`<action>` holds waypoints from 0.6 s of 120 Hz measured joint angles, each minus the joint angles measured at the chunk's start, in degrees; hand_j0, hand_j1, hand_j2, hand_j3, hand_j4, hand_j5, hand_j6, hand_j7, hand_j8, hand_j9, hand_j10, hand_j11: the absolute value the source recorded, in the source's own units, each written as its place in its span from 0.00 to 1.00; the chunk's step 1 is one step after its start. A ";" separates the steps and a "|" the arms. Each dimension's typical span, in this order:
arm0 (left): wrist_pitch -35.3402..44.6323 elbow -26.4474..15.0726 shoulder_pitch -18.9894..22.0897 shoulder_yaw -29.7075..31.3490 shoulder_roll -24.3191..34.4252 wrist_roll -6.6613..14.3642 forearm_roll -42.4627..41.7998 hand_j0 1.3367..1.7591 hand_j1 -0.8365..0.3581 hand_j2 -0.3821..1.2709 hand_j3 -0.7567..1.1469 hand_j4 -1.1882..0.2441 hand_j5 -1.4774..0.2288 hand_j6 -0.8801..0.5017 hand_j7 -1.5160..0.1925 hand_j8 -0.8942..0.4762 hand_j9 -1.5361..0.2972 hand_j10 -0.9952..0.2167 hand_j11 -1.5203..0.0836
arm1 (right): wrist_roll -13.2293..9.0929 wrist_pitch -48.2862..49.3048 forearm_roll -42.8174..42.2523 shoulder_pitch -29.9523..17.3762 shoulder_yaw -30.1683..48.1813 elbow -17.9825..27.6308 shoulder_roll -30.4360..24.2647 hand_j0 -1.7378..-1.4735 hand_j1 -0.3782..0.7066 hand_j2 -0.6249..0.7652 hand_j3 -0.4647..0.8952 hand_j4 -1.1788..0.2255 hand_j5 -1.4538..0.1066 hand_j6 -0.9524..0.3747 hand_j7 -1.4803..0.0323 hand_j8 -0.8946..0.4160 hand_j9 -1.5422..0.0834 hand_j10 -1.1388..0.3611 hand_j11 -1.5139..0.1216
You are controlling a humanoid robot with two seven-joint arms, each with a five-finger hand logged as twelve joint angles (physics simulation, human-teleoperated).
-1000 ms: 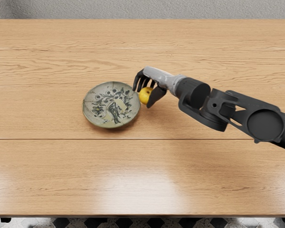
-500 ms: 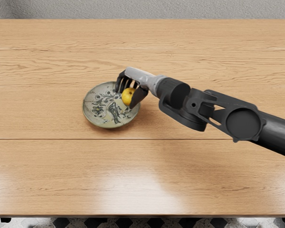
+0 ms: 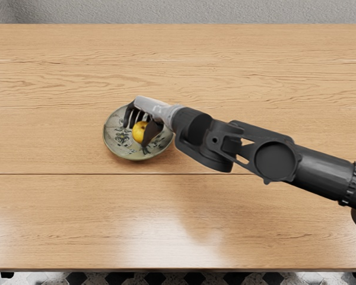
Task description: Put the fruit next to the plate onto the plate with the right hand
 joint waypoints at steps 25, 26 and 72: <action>0.00 0.00 0.00 -0.02 0.00 0.00 0.00 0.76 0.99 0.23 0.40 0.83 0.87 0.64 0.89 0.65 0.84 0.82 0.95 | 0.05 -0.19 -0.05 -0.08 0.60 -0.13 -0.16 0.30 0.49 0.52 0.34 0.51 0.54 0.39 0.58 0.41 0.58 0.48 0.56; 0.00 0.00 0.00 -0.02 0.00 0.00 0.00 0.76 0.99 0.23 0.40 0.83 0.87 0.64 0.89 0.65 0.84 0.82 0.95 | 0.05 -0.19 -0.05 -0.08 0.62 -0.13 -0.19 0.30 0.48 0.52 0.34 0.52 0.55 0.40 0.59 0.41 0.59 0.49 0.56; -0.04 -0.02 -0.09 -0.04 0.00 0.00 -0.04 0.76 0.99 0.23 0.40 0.83 0.87 0.64 0.89 0.65 0.84 0.82 0.95 | 0.14 8.17 15.56 -0.22 10.35 4.07 -12.89 0.30 0.14 0.45 0.34 0.76 0.84 0.64 0.89 0.61 0.86 0.69 0.84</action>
